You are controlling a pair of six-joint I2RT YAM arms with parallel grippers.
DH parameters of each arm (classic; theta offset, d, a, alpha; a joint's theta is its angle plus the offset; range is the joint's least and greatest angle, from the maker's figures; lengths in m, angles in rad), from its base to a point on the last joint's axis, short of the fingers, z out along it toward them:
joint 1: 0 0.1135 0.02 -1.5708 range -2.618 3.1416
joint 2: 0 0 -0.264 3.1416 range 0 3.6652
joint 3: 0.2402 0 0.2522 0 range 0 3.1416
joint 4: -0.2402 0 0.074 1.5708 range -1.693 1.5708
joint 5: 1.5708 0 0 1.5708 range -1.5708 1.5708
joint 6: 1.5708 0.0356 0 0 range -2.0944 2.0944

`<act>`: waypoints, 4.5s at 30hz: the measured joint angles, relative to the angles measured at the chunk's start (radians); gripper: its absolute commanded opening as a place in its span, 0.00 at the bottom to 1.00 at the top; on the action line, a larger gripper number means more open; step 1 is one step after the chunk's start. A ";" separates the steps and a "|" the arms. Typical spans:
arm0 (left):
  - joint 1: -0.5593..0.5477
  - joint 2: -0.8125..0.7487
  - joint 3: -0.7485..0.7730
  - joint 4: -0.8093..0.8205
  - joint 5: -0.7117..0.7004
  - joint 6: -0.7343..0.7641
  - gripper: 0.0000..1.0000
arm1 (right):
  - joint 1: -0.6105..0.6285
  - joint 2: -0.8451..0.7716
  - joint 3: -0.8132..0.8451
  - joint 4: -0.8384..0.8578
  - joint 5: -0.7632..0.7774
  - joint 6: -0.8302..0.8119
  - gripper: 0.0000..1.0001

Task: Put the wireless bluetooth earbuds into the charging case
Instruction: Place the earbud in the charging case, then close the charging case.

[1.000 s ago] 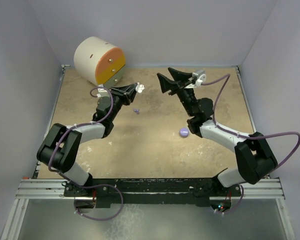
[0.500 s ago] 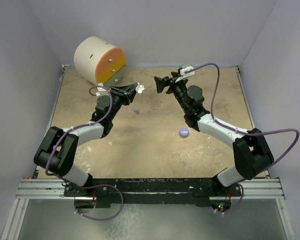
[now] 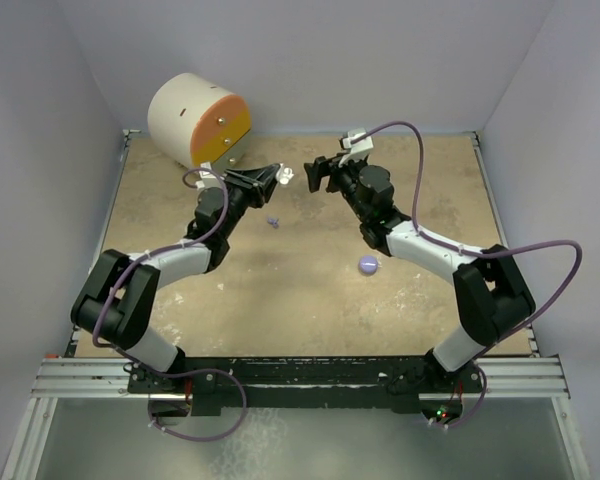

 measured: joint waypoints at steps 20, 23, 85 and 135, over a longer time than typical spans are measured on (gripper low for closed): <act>-0.007 0.028 0.032 -0.010 -0.001 0.007 0.00 | 0.061 0.031 0.019 -0.004 -0.002 -0.011 0.89; -0.007 0.028 0.032 -0.011 -0.002 0.013 0.00 | 0.066 0.031 0.019 -0.004 0.000 -0.011 0.89; -0.007 0.076 0.119 -0.102 -0.073 0.018 0.00 | 0.100 -0.236 -0.145 0.082 0.117 0.005 0.97; -0.125 0.011 0.085 -0.203 -0.333 -0.145 0.00 | 0.207 0.206 -0.043 0.339 0.314 -0.194 1.00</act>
